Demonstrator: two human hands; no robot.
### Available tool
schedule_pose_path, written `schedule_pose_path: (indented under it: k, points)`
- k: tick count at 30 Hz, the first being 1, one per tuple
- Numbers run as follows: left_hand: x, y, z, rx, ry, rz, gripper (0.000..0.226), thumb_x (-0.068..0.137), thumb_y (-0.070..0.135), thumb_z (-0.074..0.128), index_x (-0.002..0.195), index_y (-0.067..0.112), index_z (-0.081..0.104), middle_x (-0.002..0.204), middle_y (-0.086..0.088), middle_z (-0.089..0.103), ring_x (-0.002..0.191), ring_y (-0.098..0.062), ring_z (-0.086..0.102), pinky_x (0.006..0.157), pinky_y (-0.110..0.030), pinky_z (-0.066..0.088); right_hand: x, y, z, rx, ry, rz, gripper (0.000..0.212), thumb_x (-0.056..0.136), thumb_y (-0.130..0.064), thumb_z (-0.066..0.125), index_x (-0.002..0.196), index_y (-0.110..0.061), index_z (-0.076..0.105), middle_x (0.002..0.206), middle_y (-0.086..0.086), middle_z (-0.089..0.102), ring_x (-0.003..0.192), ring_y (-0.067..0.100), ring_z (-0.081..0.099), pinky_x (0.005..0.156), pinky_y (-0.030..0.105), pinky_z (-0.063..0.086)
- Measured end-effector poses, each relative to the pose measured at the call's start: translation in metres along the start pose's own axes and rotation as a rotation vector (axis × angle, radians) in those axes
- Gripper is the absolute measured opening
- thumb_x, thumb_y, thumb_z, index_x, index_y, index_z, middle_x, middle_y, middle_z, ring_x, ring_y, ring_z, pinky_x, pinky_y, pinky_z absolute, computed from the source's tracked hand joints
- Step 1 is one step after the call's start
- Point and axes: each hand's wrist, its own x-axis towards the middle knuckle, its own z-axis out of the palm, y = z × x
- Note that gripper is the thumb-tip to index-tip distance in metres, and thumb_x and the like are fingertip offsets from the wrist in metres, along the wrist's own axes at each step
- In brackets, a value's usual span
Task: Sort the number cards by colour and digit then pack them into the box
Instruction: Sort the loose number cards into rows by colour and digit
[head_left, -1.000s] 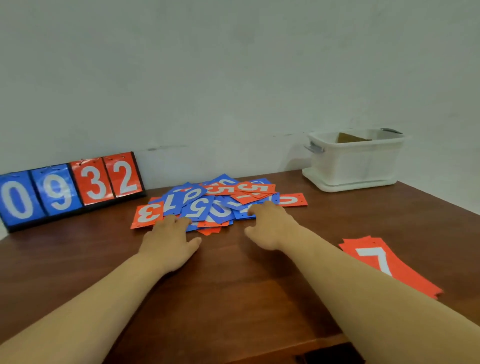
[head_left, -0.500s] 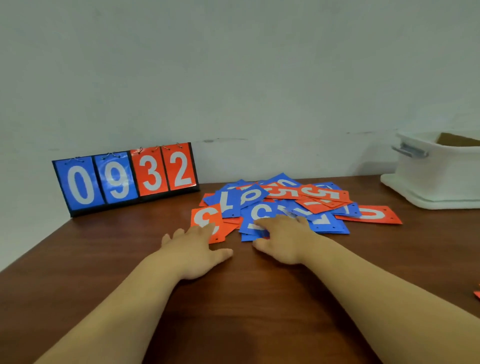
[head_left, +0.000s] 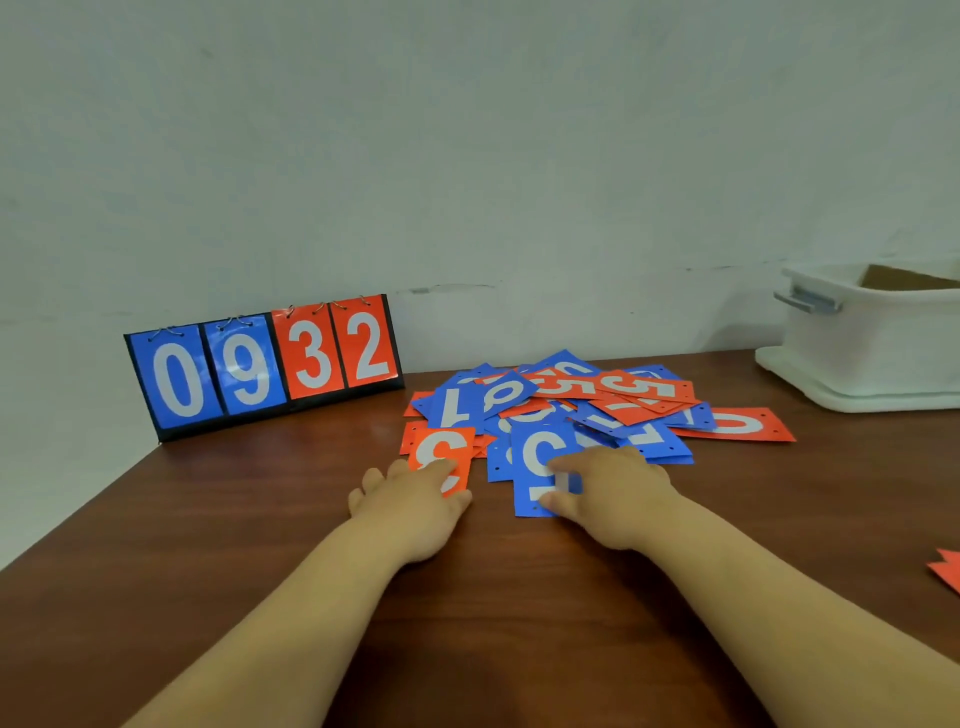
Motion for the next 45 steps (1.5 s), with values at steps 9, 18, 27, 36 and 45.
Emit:
schedule_pose_path:
  k: [9,18,27,36,45]
  points:
    - [0.008,-0.011,-0.007,-0.194,0.096,-0.072,0.07,0.085,0.06,0.067,0.147,0.043,0.038,0.148,-0.006,0.038,0.132,-0.032,0.042,0.101,-0.04,0.044,-0.001,-0.001,-0.006,0.177,-0.02,-0.058,0.04,0.095,-0.039,0.064,0.135,-0.038,0.059,0.143,-0.006,0.054,0.129,0.018,0.051,0.108,0.041,0.044]
    - [0.01,-0.021,-0.011,-0.43,0.234,-0.053,0.05,0.079,0.028,0.084,0.123,0.03,0.06,0.142,-0.003,0.051,0.123,-0.025,0.052,0.091,-0.033,0.048,0.0,-0.015,0.001,0.274,0.044,-0.026,0.042,0.081,-0.045,0.078,0.117,-0.039,0.06,0.13,-0.004,0.056,0.113,0.017,0.057,0.096,0.035,0.051]
    - [-0.002,-0.015,-0.022,-0.808,0.557,0.15,0.034,0.1,0.006,0.054,0.119,0.034,0.062,0.138,0.006,0.054,0.089,0.002,0.053,0.063,-0.009,0.04,-0.007,0.013,-0.018,0.577,0.11,-0.284,0.031,0.092,-0.013,0.067,0.109,-0.038,0.072,0.113,-0.018,0.066,0.103,-0.001,0.061,0.084,0.014,0.047]
    - [-0.023,0.01,-0.024,-0.869,0.253,0.368,0.007,0.095,0.029,0.068,0.091,0.033,0.072,0.1,0.016,0.069,0.091,-0.005,0.069,0.066,-0.022,0.059,-0.028,0.003,-0.034,0.527,0.319,-0.403,0.034,0.085,-0.023,0.078,0.099,-0.049,0.062,0.1,-0.019,0.064,0.093,-0.008,0.055,0.072,0.005,0.045]
    - [-0.031,0.009,-0.026,-0.668,-0.15,0.516,0.027,0.088,0.018,0.078,0.099,0.042,0.071,0.114,0.015,0.067,0.102,-0.003,0.069,0.074,-0.026,0.062,-0.027,0.009,-0.04,0.556,0.381,-0.398,0.032,0.085,-0.021,0.074,0.109,-0.039,0.065,0.12,-0.024,0.054,0.111,-0.007,0.05,0.084,0.006,0.04]
